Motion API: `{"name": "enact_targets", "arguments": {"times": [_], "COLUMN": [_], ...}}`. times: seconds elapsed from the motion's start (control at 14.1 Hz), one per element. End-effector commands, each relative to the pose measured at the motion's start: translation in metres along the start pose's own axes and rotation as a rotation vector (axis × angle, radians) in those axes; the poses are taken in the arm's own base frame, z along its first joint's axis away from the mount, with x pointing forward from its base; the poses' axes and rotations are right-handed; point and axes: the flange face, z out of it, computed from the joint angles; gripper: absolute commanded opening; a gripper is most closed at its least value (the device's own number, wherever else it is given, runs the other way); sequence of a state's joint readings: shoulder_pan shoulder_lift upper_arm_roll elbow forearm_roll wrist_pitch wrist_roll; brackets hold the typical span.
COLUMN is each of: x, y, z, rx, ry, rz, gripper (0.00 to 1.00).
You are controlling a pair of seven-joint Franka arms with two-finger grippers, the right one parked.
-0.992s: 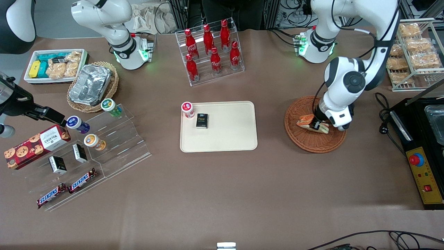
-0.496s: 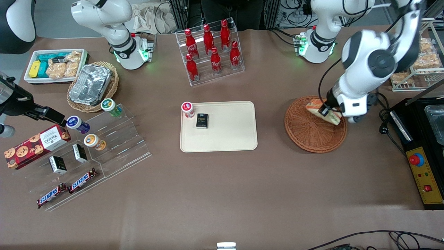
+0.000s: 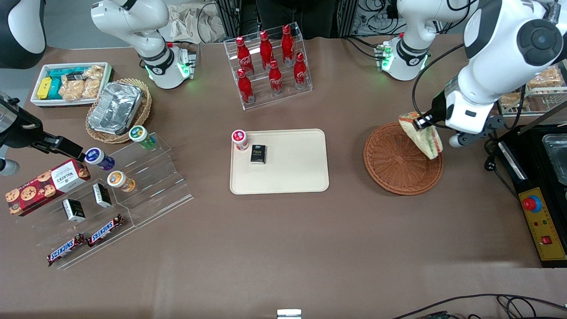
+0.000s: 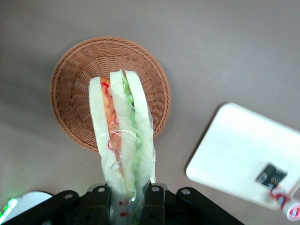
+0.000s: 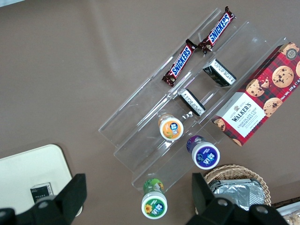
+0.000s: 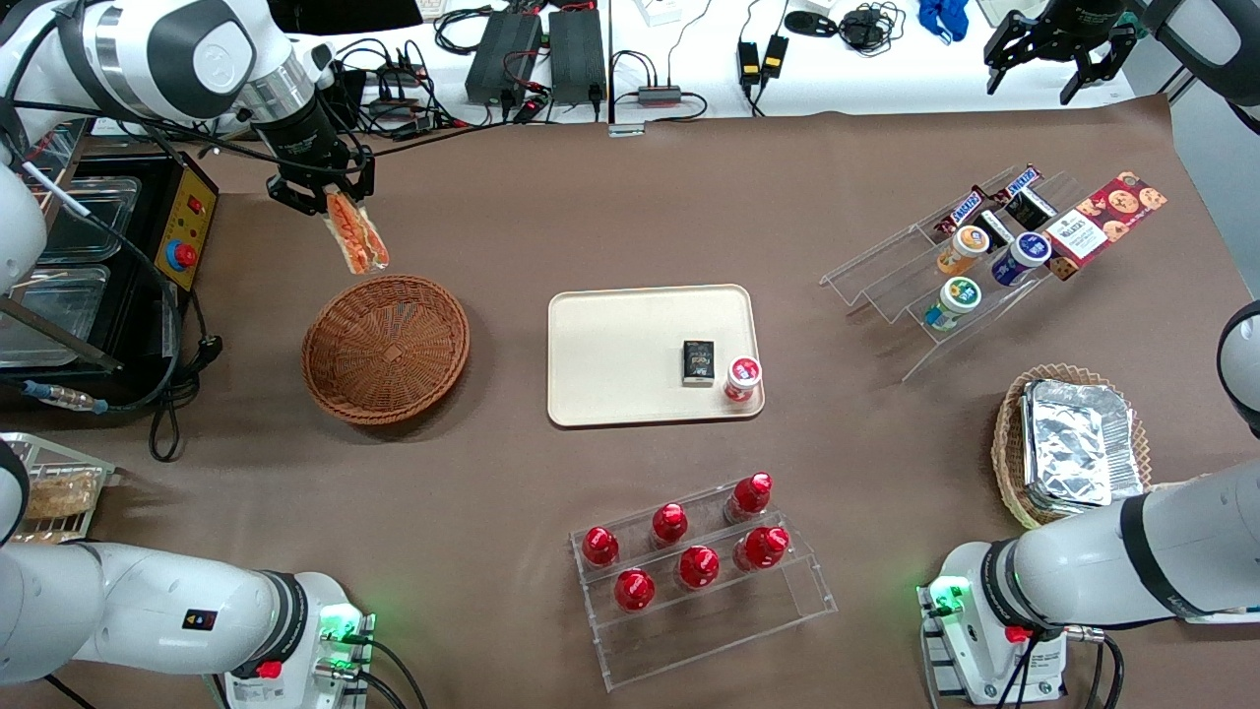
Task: Place sandwich from basket to tray
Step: 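Carry the sandwich over to the cream tray with the left gripper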
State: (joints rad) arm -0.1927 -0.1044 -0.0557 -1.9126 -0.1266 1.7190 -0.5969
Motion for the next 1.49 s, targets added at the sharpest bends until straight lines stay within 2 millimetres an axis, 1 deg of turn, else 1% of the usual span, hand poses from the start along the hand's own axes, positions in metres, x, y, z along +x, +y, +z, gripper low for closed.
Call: {"name": "enact_targets", "arguments": {"times": [0.0,0.07,0.14,0.21,0.43,0.5,0.57,0.64,0.78,0.85,0.92,1.06,1.2,1.28,1.35,1.42], "x": [-0.03,-0.038,-0.045,-0.059,-0.096,-0.11,-0.118,-0.131,-0.143,-0.146,-0.145,-0.152,-0.147,-0.147,-0.154,-0.153], "y": [0.028,0.039,0.051,0.065,0.11,0.124,0.136,0.147,0.156,0.158,0.158,0.164,0.167,0.171,0.177,0.18], "z": [-0.006,-0.008,-0.009,-0.006,0.013,0.024,0.043,0.059,0.102,0.127,0.15,0.199,0.243,0.26,0.274,0.288], "rx": [0.0,-0.003,-0.003,0.006,0.036,0.041,0.047,0.051,0.055,0.055,0.048,0.05,0.037,0.041,0.037,0.028], "ry": [-0.01,-0.003,0.0,-0.002,0.025,0.033,0.031,0.061,0.094,0.091,0.094,0.104,0.101,0.108,0.107,0.101], "rz": [0.198,0.292,0.335,0.362,0.396,0.385,0.368,0.381,0.387,0.402,0.412,0.455,0.49,0.508,0.527,0.529], "gripper": [0.0,0.0,0.0,0.0,0.0,0.0,0.0,0.0,0.0,0.0,0.0,0.0,0.0,0.0,0.0,0.0]}}
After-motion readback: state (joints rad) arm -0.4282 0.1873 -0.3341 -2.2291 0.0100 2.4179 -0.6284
